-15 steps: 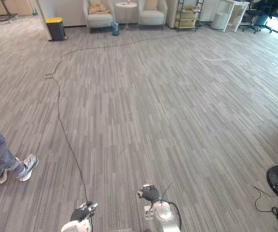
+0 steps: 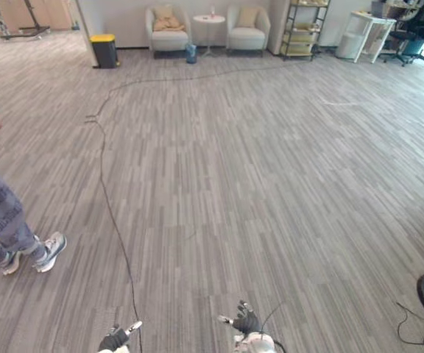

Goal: Pick up cushions and gather them together orderly.

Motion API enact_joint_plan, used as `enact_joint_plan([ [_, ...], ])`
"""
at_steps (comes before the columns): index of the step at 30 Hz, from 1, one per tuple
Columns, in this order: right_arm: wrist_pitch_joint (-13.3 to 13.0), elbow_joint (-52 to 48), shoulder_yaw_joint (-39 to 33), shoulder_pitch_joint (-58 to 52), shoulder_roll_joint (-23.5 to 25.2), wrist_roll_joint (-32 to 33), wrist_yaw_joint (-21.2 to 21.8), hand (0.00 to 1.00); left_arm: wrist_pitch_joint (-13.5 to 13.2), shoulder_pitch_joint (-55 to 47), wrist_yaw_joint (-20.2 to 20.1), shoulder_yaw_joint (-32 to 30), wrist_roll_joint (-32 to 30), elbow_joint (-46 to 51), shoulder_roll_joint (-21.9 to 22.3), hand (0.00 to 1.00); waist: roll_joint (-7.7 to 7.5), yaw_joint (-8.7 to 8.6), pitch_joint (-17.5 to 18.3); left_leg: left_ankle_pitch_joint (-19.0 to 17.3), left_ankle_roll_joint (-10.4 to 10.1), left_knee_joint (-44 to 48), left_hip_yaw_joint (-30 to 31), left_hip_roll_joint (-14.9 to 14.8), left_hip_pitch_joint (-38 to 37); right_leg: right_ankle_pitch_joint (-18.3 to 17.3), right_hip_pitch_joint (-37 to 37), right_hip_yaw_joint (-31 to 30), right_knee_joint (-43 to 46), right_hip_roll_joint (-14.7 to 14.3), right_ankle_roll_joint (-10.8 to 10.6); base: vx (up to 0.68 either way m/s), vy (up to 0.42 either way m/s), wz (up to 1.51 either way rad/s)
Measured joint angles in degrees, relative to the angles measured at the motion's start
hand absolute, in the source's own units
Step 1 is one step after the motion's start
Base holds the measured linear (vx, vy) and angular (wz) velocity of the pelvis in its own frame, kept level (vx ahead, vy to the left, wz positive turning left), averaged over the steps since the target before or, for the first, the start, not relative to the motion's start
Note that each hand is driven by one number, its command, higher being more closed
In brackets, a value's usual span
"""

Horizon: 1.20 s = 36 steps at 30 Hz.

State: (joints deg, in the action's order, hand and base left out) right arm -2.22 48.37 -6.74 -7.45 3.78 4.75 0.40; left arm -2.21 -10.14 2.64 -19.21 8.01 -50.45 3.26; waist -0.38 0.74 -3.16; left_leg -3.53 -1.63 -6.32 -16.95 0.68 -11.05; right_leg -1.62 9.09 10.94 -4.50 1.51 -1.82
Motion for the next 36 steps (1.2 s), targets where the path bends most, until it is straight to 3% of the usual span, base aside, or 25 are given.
enact_joint_plan([
  [14,-0.05,7.79,-3.74,4.53,0.2,4.08,-0.55,0.0,-0.1,1.7,-0.01,5.56,-1.3,-4.13,-2.95,0.0,-0.22,0.03,0.04,0.41,0.39,0.0,2.54,0.24,0.87,-0.08,-0.03,2.74,-0.57,0.0,0.07,-0.03,-0.038,0.1],
  [28,-0.09,8.94,-3.73,6.59,-0.45,5.33,-1.05,0.0,0.11,3.55,1.03,7.75,-1.66,-4.95,-5.43,0.0,-1.78,-0.34,-3.65,0.36,1.03,1.45,6.32,0.96,4.33,-1.29,-1.22,6.26,-0.23,0.84,-0.06,-0.04,-0.018,0.15],
  [30,-0.12,8.47,-3.78,6.67,-0.44,5.41,-1.11,0.0,0.16,3.7,1.04,6.43,-0.91,-3.08,-5.56,0.0,-2.5,-0.01,-5.06,-5.97,0.79,15.18,6.13,-0.19,10.23,-3.41,-2.01,6.92,2.54,1.58,0.07,0.07,-0.022,0.27],
  [31,-0.02,7.69,-3.74,6.58,-0.54,5.39,-1.32,0.0,0.27,3.7,1.01,5.1,-0.61,-1.53,-5.19,0.0,-2.54,0.08,-5.87,-9.0,0.01,26.52,4.52,-1.74,14.97,-5.36,-1.9,6.72,4.0,1.66,0.65,0.09,-0.017,0.11],
  [32,-0.02,7.08,-3.7,6.37,-0.5,5.4,-1.42,0.0,0.28,3.72,1.01,4.34,-0.5,-0.93,-4.92,0.0,-2.6,0.15,-6.29,-9.36,-0.36,30.97,3.76,-2.43,16.72,-5.92,-1.74,6.59,4.36,1.77,0.91,0.07,0.023,-0.03],
  [33,-0.1,6.06,-3.52,6.16,-0.35,5.39,-1.49,0.0,0.11,3.82,1.09,2.34,0.03,1.1,-4.15,0.0,-2.98,0.73,-7.61,-10.66,-0.58,43.05,1.25,-5.29,22.17,-7.29,-0.91,6.48,5.27,2.06,1.32,0.08,0.051,-0.19],
  [36,-0.02,6.3,-3.72,6.27,-1.6,5.42,-1.63,0.0,-0.01,3.9,1.11,2.5,0.44,2.01,-3.78,0.0,-1.75,1.63,-8.15,-13.85,0.4,43.93,-0.5,-9.19,26.27,-9.32,0.89,6.08,6.66,2.64,0.33,0.17,0.115,-0.16],
])
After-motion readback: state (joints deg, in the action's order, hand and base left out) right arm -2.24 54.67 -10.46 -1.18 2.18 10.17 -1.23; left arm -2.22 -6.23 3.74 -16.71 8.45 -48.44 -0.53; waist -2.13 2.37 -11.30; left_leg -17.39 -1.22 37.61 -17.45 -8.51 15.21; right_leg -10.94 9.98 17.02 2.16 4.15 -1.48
